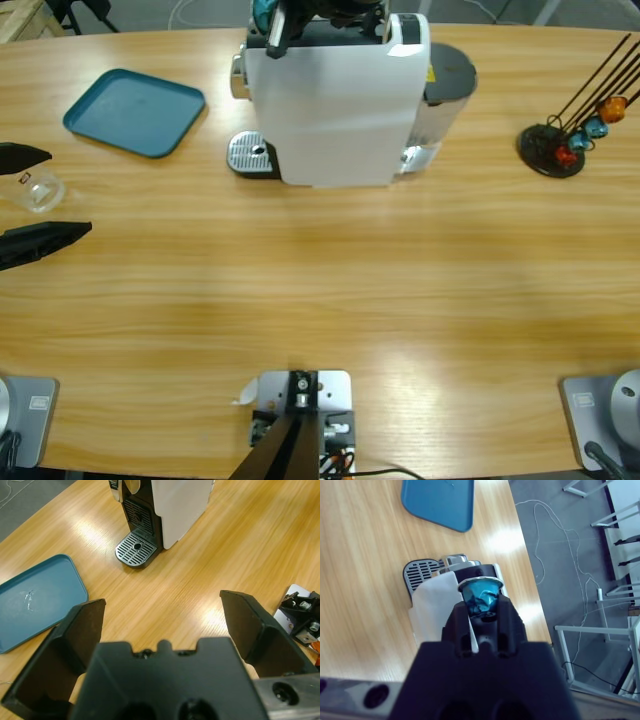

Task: Pour coffee

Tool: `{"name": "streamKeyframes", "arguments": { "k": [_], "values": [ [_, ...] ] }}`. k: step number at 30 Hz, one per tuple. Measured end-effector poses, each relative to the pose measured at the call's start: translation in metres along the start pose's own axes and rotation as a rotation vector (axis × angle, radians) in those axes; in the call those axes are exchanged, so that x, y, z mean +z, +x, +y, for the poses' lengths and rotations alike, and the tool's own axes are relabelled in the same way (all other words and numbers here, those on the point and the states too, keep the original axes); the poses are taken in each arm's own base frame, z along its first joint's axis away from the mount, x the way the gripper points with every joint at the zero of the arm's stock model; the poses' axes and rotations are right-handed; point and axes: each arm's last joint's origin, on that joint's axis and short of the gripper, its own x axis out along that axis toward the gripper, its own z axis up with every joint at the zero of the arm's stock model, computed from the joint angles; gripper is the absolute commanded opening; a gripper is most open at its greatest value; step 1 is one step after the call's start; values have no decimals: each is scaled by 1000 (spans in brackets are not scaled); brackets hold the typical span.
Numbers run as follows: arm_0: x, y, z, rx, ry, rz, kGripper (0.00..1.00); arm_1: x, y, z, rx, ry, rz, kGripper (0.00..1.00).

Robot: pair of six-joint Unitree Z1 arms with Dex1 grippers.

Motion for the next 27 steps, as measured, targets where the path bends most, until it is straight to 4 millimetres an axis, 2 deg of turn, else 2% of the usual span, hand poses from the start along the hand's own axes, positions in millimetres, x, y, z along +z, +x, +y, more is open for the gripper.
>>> {"name": "streamKeyframes", "arguments": {
  "k": [7,17,18,19,22,24,27],
  "values": [
    [-1,1,0,-1,-5,5,1000,-10,14,-6,9,16,29,0],
    [-5,2,-1,-2,-7,14,1000,-10,16,-6,29,19,19,0],
    [-5,2,-1,-2,-7,15,1000,-10,16,-6,29,21,19,32],
    [-5,2,-1,-2,-7,15,1000,-10,16,-6,29,24,19,217],
    [-5,2,-1,-2,-7,16,1000,-11,17,-6,29,36,21,606],
    [-5,2,-1,-3,-7,16,1000,-11,17,-6,29,43,22,825],
    [-6,2,-1,-3,-8,19,1000,-11,17,-6,29,45,22,912]
  ]
}}
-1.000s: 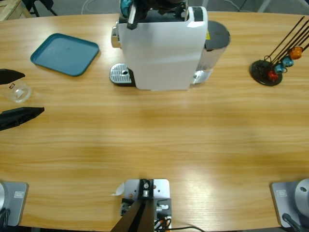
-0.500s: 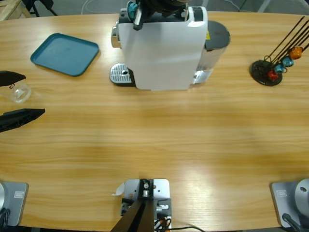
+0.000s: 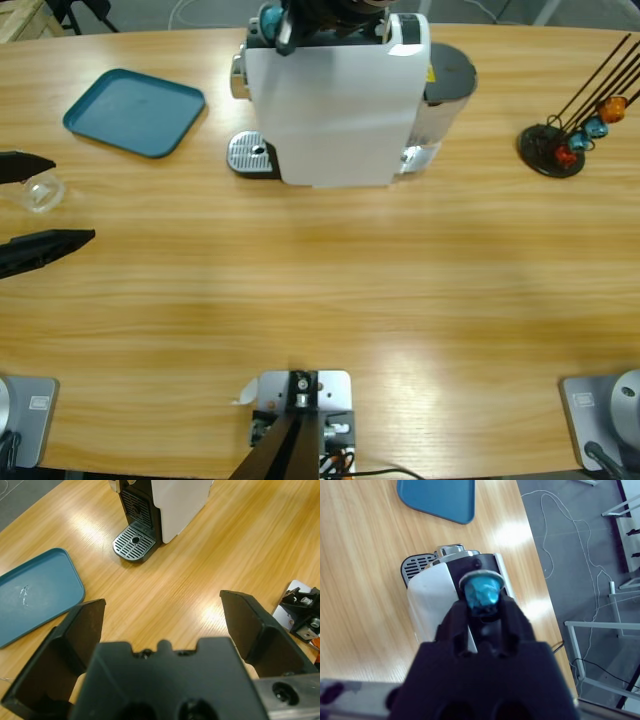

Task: Pour coffee

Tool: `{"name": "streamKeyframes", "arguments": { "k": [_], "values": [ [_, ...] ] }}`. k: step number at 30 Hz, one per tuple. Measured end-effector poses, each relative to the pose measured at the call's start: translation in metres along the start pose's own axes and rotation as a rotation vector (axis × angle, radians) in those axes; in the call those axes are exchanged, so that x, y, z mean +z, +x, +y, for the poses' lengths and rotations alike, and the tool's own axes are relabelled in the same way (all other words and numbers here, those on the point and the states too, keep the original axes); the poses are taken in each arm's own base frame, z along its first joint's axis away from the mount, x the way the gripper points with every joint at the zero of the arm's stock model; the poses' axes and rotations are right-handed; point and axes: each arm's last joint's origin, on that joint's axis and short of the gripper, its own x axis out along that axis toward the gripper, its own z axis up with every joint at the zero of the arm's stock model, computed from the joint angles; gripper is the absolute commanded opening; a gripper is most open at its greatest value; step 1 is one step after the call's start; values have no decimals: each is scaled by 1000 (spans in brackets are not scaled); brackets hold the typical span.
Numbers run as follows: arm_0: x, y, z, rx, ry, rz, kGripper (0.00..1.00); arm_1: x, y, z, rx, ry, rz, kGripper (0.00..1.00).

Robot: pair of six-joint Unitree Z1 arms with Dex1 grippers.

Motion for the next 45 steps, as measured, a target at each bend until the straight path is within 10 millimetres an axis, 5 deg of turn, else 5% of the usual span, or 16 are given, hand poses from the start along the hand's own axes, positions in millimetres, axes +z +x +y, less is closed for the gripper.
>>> {"name": "streamKeyframes", "arguments": {
  "k": [4,7,9,10,15,23,29,33,37,45],
  "values": [
    [-1,-1,0,7,-5,-1,1000,0,0,0,-3,3,-5,875],
    [-3,-2,0,14,-6,-4,1000,1,0,-1,-11,9,-13,491],
    [-3,-2,0,14,-8,-2,1000,2,0,-1,-14,15,-18,32],
    [-3,-2,0,14,-9,-2,1000,2,0,-1,-15,20,-22,0],
    [-3,-2,0,19,-14,-5,1000,5,-26,-3,41,112,-103,0],
    [-4,-3,3,81,-29,-17,1000,-44,-104,30,6,531,-62,0],
    [-2,-3,3,84,-27,-32,1000,-63,-140,23,-184,872,-116,0],
    [-2,-3,3,84,-28,-33,1000,-46,-134,2,-321,1047,-247,0],
    [-2,-3,3,84,-30,-33,1000,-25,-103,-7,-337,1140,-286,0],
    [-2,-3,3,84,-35,-33,1000,-28,-74,-14,-362,1274,-284,0]
  ]
}}
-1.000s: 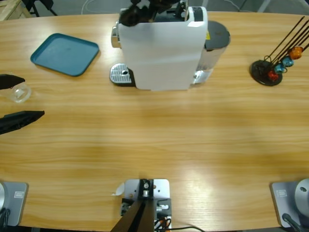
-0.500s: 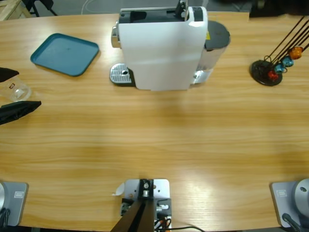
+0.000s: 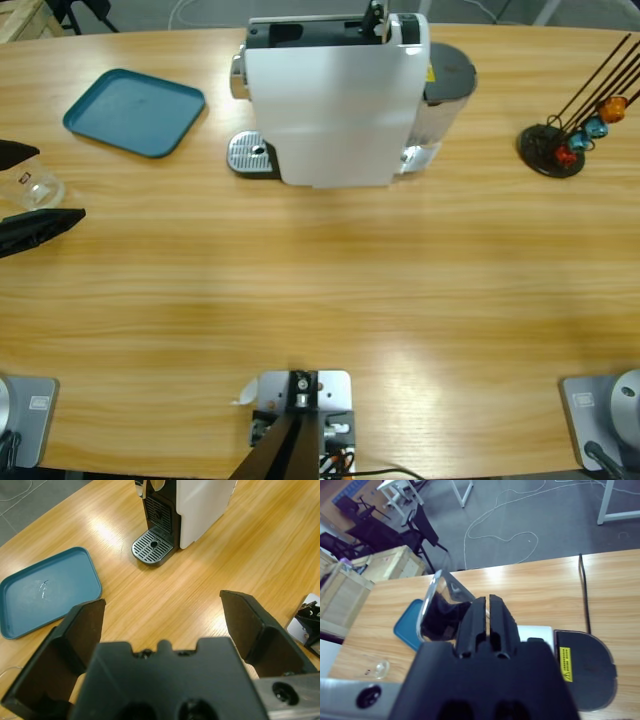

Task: Pour coffee

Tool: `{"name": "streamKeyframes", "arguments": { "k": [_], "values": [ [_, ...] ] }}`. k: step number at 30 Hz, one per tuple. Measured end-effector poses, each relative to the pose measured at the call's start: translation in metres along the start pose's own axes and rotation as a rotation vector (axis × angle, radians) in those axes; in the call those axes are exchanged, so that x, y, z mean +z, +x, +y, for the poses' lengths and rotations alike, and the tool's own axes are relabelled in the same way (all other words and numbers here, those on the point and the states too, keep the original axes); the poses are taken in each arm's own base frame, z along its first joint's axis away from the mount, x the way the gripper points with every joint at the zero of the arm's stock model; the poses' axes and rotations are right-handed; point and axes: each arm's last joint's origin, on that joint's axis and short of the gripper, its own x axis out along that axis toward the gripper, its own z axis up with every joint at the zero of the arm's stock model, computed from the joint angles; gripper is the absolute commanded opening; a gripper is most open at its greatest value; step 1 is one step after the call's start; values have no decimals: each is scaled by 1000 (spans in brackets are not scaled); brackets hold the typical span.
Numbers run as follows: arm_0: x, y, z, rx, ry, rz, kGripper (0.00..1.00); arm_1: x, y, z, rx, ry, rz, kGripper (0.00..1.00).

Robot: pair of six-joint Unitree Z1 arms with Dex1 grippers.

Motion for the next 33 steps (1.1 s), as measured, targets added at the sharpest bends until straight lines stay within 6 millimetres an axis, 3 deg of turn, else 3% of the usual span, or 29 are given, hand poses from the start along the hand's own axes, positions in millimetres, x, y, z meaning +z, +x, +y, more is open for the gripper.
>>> {"name": "streamKeyframes", "arguments": {
  "k": [24,33],
  "values": [
    [6,-2,0,-5,1,-13,1000,-8,23,33,115,123,-34,0],
    [7,0,1,-6,0,-5,1000,-21,35,40,184,106,48,0]
  ]
}}
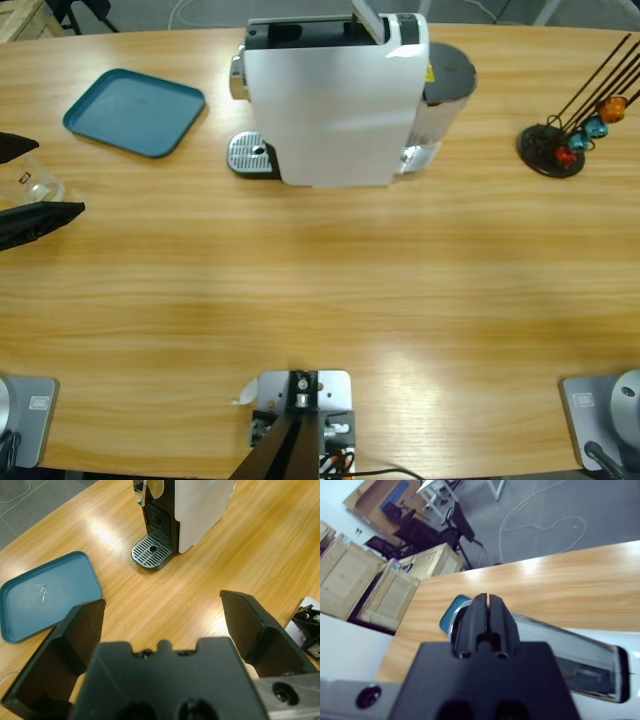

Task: Pour coffee

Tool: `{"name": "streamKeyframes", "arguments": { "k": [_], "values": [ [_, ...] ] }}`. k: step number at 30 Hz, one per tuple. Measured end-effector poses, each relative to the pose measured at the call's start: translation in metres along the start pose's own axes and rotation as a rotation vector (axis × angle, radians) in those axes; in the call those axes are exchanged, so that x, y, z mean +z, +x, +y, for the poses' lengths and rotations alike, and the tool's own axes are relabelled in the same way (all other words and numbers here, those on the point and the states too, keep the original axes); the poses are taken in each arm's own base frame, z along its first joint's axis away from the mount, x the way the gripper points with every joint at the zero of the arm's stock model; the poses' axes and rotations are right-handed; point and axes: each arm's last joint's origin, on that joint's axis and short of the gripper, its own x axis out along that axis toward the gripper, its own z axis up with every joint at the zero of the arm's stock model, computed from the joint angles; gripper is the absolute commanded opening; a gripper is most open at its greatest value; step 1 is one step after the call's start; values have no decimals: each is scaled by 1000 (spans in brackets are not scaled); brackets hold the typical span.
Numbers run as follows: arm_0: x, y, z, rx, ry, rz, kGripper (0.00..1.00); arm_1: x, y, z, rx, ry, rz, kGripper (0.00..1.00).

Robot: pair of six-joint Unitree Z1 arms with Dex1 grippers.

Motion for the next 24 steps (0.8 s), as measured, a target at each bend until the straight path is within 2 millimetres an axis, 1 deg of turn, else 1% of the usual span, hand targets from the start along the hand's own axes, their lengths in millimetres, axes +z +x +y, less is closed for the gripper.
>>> {"name": "streamKeyframes", "arguments": {
  "k": [5,12,16,19,20,24],
  "values": [
    [0,2,0,-1,-1,7,1000,-5,9,3,19,-10,27,0],
    [0,2,0,-1,-1,6,1000,-18,22,2,11,-27,56,0],
    [4,1,1,0,0,0,1000,-26,29,0,7,-32,65,0],
    [5,2,1,0,0,3,1000,-43,37,-4,-7,-55,106,0],
    [5,3,1,-1,0,5,1000,-46,39,-5,-8,-58,110,0],
    [5,4,1,-1,-1,10,1000,-49,40,-6,-4,-64,106,0]
  ]
}}
